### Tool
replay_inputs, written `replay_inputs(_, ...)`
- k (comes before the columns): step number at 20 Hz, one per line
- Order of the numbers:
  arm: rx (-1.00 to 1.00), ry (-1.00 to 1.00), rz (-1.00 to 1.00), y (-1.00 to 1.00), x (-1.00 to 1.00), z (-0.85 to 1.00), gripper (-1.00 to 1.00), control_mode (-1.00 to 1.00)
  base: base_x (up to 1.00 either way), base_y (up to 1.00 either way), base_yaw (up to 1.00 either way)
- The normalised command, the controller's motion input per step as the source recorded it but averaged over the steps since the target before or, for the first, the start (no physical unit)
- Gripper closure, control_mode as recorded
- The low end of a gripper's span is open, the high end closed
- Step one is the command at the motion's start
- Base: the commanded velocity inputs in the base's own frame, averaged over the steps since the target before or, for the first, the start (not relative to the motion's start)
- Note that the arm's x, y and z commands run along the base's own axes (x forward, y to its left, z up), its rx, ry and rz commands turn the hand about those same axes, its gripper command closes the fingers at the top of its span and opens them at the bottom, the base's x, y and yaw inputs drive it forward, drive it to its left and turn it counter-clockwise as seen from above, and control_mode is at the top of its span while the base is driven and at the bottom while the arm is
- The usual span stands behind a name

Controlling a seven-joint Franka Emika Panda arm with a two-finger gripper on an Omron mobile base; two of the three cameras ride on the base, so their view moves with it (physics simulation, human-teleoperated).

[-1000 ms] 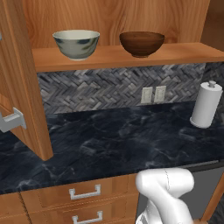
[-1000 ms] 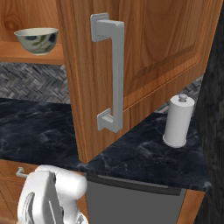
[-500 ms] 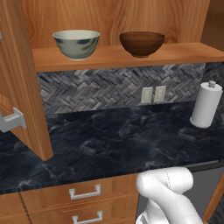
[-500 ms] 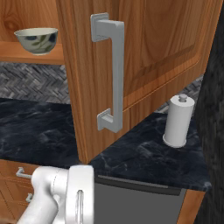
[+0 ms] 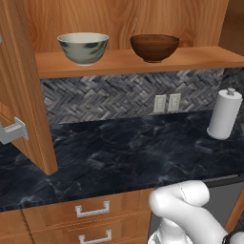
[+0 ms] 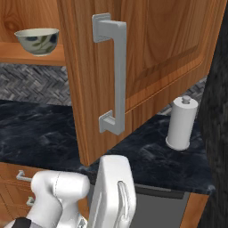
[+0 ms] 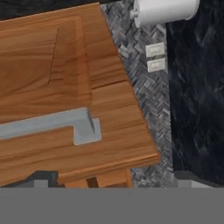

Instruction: Open the cabinet. Pick the bowls from the counter and place them in the cabinet. Then close the cabinet.

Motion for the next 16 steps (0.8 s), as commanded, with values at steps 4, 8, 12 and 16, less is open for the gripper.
replay_inputs(4, 0.0, 0.01, 0.09, 0.0, 0.26, 0.03, -1.0, -1.0, 0.0, 0.0, 0.0)
replay_inputs(8, 0.0, 0.0, 0.07, 0.0, 0.54, 0.0, -1.0, -1.0, 0.0, 0.0, 0.0)
replay_inputs(12, 0.0, -0.02, 0.07, 0.16, 0.58, -0.24, -1.0, -1.0, 0.0, 0.0, 0.0)
replay_inputs(16, -0.08, -0.14, 0.07, 0.76, 0.71, -0.89, -1.0, -1.0, 0.0, 0.0, 0.0)
